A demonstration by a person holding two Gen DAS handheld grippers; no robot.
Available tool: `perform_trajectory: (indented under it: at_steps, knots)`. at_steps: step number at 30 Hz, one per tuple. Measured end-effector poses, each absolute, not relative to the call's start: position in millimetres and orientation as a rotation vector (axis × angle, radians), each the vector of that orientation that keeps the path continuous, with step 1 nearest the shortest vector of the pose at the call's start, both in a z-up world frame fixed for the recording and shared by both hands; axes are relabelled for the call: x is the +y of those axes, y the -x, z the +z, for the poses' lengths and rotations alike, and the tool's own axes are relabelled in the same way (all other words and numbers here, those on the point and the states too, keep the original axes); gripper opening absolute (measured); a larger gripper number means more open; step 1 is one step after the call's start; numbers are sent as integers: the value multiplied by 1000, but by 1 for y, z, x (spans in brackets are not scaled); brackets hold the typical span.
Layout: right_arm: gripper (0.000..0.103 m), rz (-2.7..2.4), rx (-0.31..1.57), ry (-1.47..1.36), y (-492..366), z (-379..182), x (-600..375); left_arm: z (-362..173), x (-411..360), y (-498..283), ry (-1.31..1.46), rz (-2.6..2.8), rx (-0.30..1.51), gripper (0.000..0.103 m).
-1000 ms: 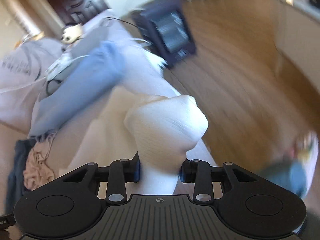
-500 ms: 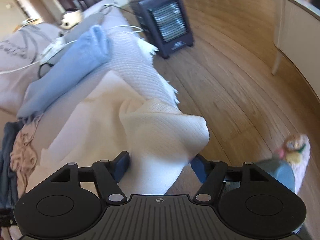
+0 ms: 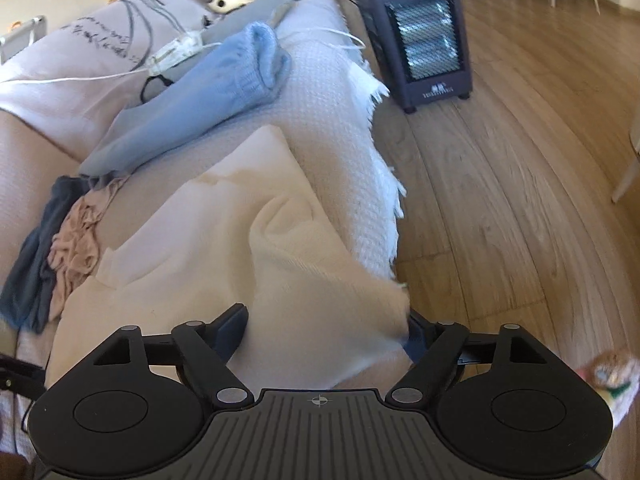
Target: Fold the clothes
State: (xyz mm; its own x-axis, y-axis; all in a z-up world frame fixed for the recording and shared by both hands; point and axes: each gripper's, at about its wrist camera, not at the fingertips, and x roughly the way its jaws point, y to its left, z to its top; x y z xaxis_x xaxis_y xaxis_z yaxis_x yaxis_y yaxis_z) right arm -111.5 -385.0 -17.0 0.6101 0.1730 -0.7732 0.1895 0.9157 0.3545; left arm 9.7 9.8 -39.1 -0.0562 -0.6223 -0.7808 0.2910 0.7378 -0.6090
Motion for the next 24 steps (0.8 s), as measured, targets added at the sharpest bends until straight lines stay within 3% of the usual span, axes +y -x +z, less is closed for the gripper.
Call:
perform_trajectory:
  at_steps: [9,19,22,24]
  knots:
    - [82,196,973,-274,85,-3,-392,-54,-10,-16,317,-763,1508,103]
    - [82,354,1072,-281,25,-37,-391,-56,-28,-20,283,-710,1550,103]
    - [81,339,1060,-336,27,-43,-388,-52,-35,-18,229,-706,1546,98]
    - [72,312,1036,-327,34,-39,-383,-45,-38,-15,181,-705,1538,91]
